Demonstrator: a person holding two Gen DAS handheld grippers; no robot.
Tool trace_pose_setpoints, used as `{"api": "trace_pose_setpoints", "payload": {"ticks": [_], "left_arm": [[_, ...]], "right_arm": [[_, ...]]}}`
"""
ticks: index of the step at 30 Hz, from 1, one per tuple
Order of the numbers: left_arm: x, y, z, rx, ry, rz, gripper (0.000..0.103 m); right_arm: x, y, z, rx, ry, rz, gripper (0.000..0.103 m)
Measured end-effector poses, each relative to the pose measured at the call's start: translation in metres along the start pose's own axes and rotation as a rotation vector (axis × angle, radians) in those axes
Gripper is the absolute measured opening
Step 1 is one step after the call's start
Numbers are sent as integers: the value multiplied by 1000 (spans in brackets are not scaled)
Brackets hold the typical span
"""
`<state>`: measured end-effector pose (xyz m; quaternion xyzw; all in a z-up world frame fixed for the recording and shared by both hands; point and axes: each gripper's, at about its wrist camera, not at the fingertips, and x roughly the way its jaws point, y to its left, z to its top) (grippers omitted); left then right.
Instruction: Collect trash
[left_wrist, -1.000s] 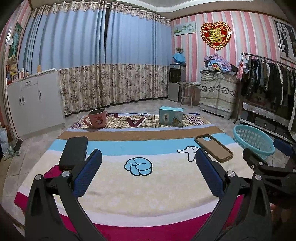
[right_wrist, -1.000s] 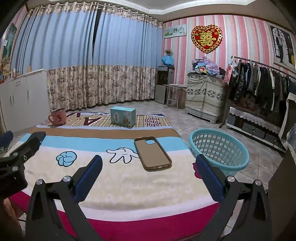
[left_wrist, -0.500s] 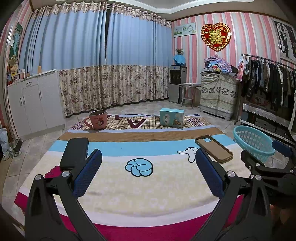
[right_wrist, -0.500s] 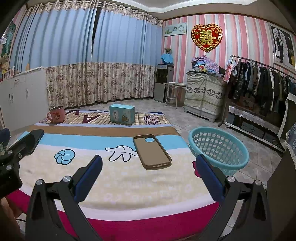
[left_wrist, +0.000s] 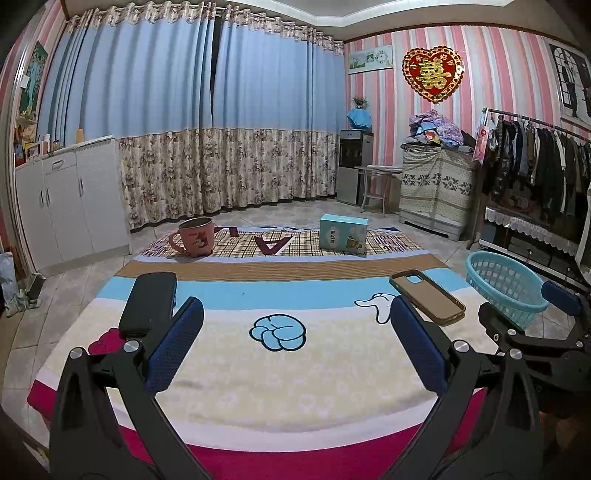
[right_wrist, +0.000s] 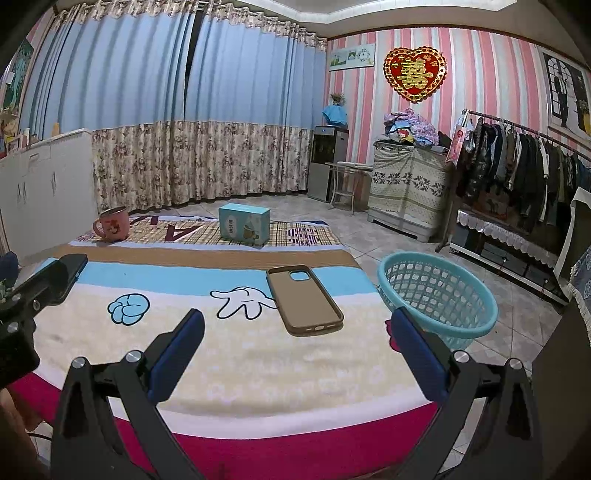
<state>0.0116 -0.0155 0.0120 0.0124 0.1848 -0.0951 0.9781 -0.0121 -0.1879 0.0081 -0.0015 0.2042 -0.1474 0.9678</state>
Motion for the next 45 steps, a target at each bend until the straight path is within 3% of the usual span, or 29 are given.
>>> {"api": "trace_pose_setpoints", "payload": {"ticks": [45], "left_arm": [[3, -3, -1, 27, 4, 14, 98]], "right_arm": [[-1, 0, 1, -1, -9, 9, 98]]}}
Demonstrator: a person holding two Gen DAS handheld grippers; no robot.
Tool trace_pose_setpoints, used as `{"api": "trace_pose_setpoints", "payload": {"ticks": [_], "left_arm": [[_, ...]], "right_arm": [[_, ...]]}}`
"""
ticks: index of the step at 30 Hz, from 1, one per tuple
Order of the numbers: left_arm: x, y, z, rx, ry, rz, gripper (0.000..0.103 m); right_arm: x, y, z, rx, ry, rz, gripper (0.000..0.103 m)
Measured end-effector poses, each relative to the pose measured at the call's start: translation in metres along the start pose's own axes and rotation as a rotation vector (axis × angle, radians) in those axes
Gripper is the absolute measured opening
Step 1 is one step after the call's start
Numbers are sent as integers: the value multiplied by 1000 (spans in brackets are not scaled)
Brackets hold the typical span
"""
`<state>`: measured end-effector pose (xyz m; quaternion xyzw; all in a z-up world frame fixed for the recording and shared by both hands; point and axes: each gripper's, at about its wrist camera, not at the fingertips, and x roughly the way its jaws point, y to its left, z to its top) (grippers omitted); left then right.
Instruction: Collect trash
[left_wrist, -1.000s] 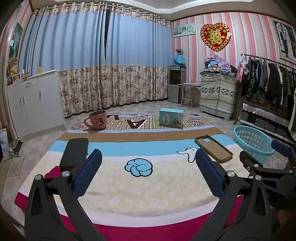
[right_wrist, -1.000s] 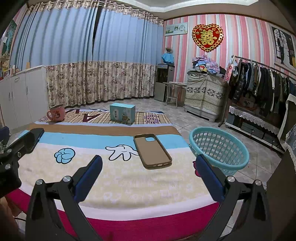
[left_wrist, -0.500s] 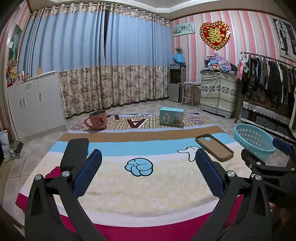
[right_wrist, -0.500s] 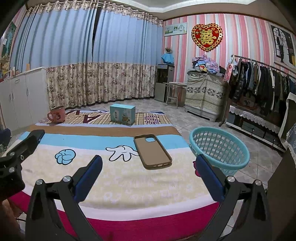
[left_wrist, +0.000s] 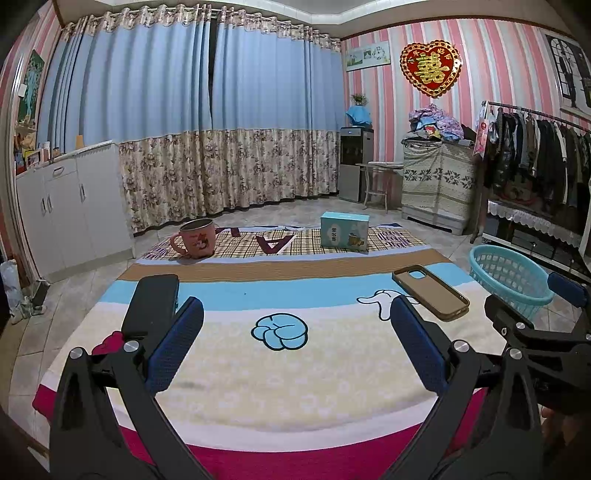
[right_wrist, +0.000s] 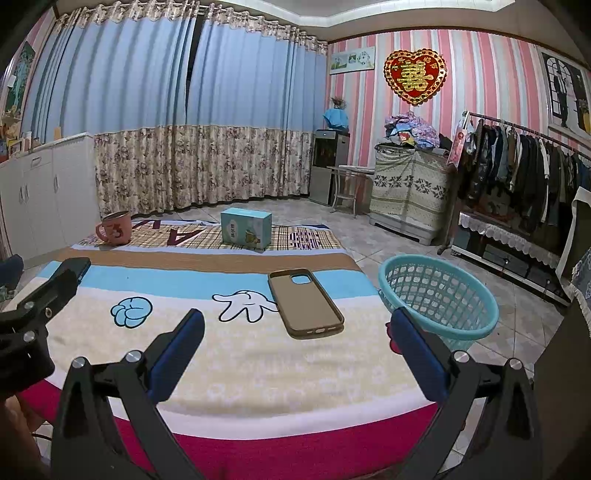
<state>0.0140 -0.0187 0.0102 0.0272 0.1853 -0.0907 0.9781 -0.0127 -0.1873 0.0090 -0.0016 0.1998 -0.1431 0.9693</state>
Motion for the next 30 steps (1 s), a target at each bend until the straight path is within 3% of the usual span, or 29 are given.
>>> {"api": "trace_pose_setpoints", "payload": {"ticks": [30], "left_arm": [[2, 7, -1, -4, -9, 10, 98]], "right_arm": [[-1, 0, 0, 4, -6, 0, 98]]}}
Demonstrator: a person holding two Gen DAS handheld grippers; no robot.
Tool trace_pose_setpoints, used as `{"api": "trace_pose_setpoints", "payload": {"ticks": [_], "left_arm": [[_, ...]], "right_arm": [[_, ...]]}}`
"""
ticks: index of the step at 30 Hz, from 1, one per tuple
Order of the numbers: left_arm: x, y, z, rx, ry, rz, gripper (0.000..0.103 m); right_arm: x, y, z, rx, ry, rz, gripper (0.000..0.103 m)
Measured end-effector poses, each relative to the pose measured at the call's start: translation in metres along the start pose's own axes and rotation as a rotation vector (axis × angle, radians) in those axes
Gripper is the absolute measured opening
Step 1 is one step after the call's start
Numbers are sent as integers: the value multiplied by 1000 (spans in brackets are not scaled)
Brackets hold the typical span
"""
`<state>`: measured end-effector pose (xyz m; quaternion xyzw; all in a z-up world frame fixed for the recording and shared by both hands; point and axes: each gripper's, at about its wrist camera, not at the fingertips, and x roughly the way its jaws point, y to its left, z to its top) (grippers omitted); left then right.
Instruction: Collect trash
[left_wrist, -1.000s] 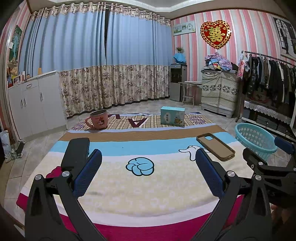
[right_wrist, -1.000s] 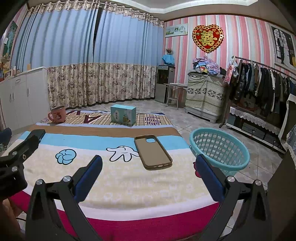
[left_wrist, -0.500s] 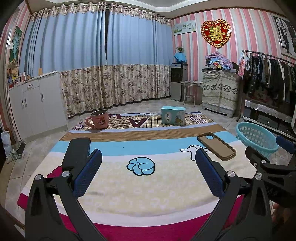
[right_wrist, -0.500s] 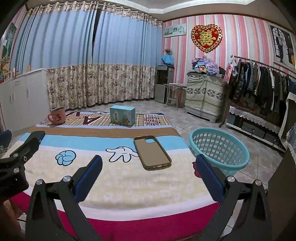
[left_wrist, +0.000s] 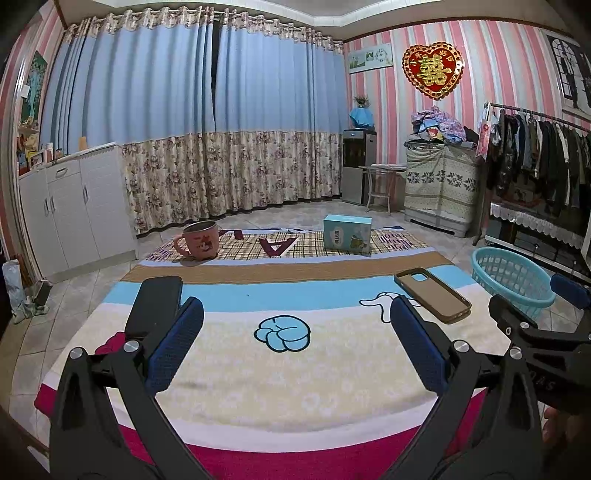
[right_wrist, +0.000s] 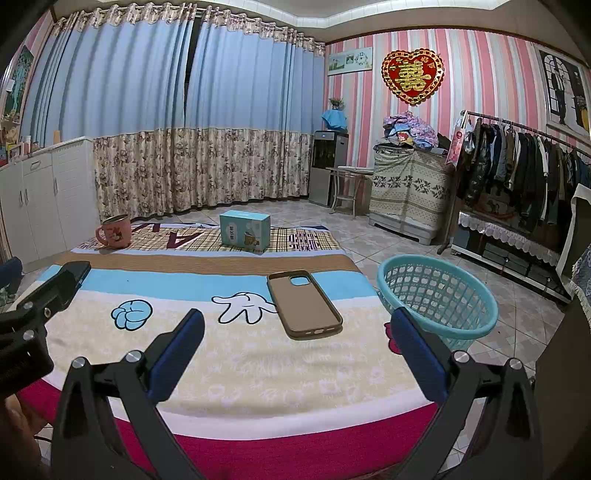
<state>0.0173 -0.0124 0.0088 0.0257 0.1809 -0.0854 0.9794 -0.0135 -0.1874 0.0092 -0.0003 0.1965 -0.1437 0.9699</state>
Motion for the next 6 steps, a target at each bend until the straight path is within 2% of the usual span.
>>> {"api": "trace_pose_setpoints", "payload": {"ticks": [6], "left_arm": [[-1, -2, 0, 1, 2, 0, 98]], "right_arm": [[0, 0, 0, 1, 0, 0, 98]]}}
